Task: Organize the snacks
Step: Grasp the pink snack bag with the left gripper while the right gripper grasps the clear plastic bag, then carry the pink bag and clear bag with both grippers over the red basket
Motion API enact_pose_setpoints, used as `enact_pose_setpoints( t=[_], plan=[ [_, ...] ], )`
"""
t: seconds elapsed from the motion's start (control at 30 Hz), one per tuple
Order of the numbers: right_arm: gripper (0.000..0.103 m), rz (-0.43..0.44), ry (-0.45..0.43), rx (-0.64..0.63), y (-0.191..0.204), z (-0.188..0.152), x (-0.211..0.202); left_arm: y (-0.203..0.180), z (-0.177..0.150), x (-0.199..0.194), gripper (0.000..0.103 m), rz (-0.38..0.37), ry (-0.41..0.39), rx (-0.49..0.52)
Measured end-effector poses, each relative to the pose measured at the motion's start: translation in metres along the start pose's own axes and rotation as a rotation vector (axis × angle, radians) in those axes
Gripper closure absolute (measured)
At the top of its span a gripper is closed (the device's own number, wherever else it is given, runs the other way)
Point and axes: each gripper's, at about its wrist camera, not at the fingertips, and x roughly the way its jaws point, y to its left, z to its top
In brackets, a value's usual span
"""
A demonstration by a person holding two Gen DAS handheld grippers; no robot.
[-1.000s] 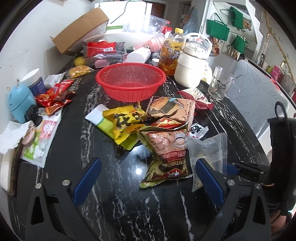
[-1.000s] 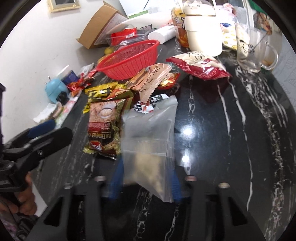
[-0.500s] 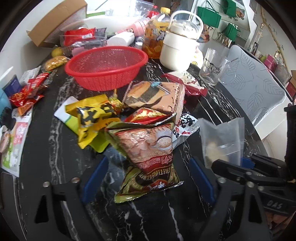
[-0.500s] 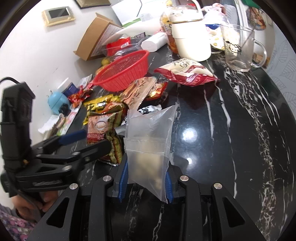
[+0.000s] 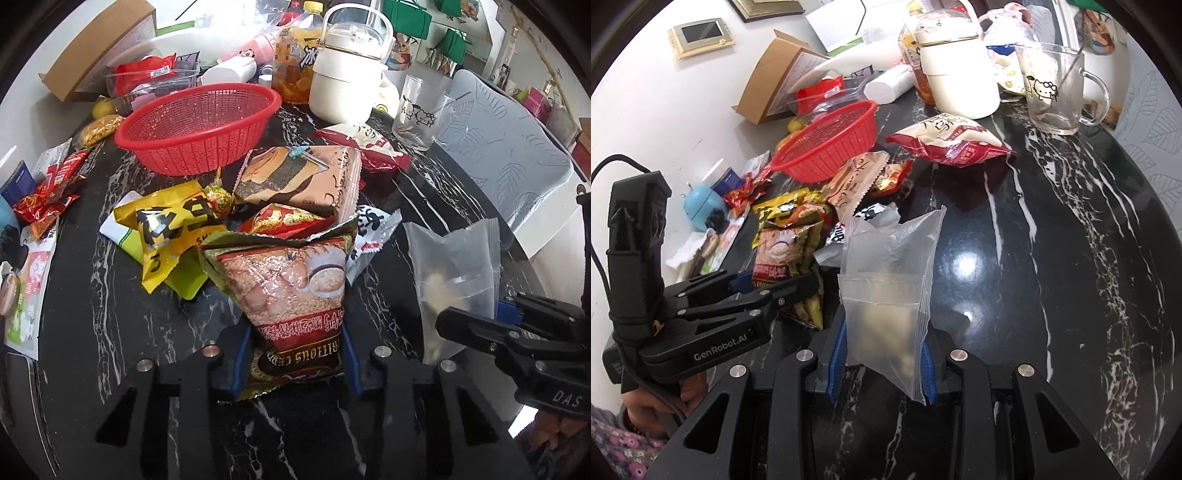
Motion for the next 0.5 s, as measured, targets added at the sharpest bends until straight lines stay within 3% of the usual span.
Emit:
enact_pose_setpoints(
  t=[0.5],
  plan=[
    [0.07, 0.041, -0.009, -0.045, 0.02, 0.003, -0.004, 0.008, -0.005, -0.039, 0.064, -0.023, -0.059, -0.009]
  ],
)
